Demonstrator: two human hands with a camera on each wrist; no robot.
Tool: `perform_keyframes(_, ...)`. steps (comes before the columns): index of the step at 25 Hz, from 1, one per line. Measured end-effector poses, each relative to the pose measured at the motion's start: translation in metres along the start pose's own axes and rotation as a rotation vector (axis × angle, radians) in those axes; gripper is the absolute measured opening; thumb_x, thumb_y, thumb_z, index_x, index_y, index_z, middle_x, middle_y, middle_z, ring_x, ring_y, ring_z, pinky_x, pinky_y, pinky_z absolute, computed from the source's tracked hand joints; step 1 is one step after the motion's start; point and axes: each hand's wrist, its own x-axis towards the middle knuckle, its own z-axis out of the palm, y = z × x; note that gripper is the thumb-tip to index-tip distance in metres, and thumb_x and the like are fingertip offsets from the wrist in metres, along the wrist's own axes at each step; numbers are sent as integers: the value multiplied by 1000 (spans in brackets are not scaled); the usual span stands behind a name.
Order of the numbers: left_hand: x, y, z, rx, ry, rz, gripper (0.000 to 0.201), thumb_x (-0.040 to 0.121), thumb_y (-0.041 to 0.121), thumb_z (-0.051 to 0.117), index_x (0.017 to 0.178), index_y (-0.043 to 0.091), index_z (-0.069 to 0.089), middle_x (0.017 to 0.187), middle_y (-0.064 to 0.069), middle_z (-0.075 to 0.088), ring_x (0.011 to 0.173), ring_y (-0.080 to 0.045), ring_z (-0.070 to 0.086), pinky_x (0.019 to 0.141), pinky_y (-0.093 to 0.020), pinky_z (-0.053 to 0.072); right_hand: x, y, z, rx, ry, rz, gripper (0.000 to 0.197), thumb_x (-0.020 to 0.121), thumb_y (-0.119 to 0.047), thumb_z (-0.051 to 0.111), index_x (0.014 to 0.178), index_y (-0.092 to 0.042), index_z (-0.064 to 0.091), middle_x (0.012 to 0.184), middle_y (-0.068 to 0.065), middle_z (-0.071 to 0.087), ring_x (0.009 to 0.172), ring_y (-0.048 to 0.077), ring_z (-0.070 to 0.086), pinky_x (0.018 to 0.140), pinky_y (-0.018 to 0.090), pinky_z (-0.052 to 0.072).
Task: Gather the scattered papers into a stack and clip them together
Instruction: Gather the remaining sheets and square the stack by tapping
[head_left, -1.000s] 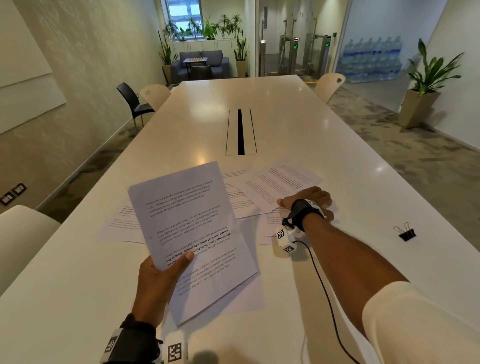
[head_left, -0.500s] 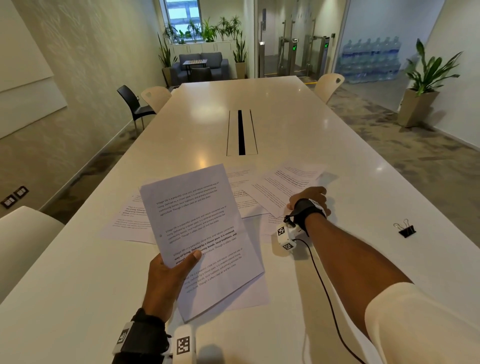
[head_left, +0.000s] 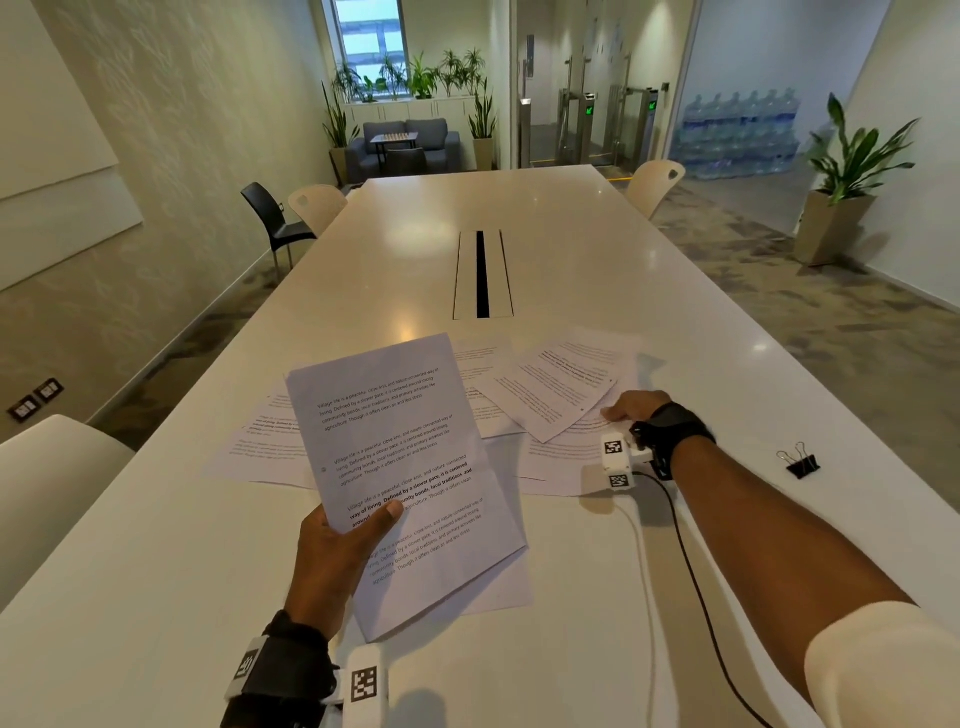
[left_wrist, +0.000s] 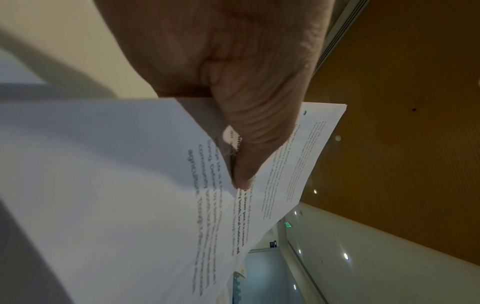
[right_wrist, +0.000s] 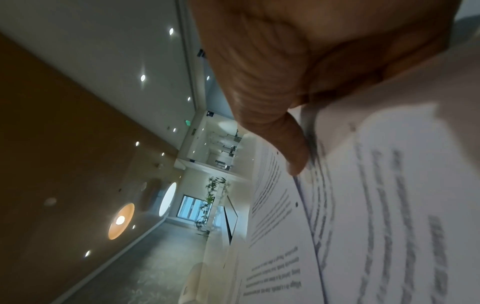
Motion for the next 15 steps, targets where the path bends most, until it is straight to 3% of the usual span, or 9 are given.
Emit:
perform_keyframes(2,-3,6,2,4,12,-3,56,78,32,84,130,19,68,110,-2,84,100,-34,81,86,-53,70,-1,2,-2,-49,-18,5,58,102,-34,70,148,-1,59,152,19,61,109,23,57,91,34,51)
perform_keyframes(4,-5,7,1,6,14,-2,56,79,32,84,131,20,68,112,-4,83,100,-33,82,85,-51,70,2,4,-1,-45,-36,32,63,106,-39,64,152,3,53,155,21,57,128,32,61,110,37,48)
perform_keyframes(5,-5,7,1,17,24,-8,55,78,32,84,130,20,68,111,-4,83,99,-33,82,84,-51,70,1,0,2,-13,-24,36,68,104,-41,67,152,4,51,154,21,57,136,36,59,114,39,47)
perform_keyframes(8,-6,2,1,27,43,-14,54,77,33,83,127,19,68,105,-2,84,95,-34,82,76,-43,71,10,-8,11,79,49,52,89,88,-46,85,154,2,49,153,16,59,135,35,62,114,42,51)
perform_keyframes(10,-5,1,0,39,70,-28,50,80,30,86,125,19,68,102,0,84,93,-35,81,69,-35,71,21,-16,18,67,55,48,90,86,-48,86,152,1,50,150,11,60,131,33,63,111,41,51)
perform_keyframes(12,-2,-3,-3,39,98,-48,43,89,18,90,126,19,69,102,0,84,93,-34,81,68,-34,70,31,-23,27,-11,116,59,94,83,-51,88,153,-1,49,152,17,59,137,35,60,115,44,48)
perform_keyframes(15,-2,-6,-7,45,123,-65,37,93,12,82,128,19,70,104,-1,84,95,-33,81,71,-35,71,37,-27,31,-94,95,16,74,95,-45,78,150,-3,54,153,19,56,144,35,55,118,42,46)
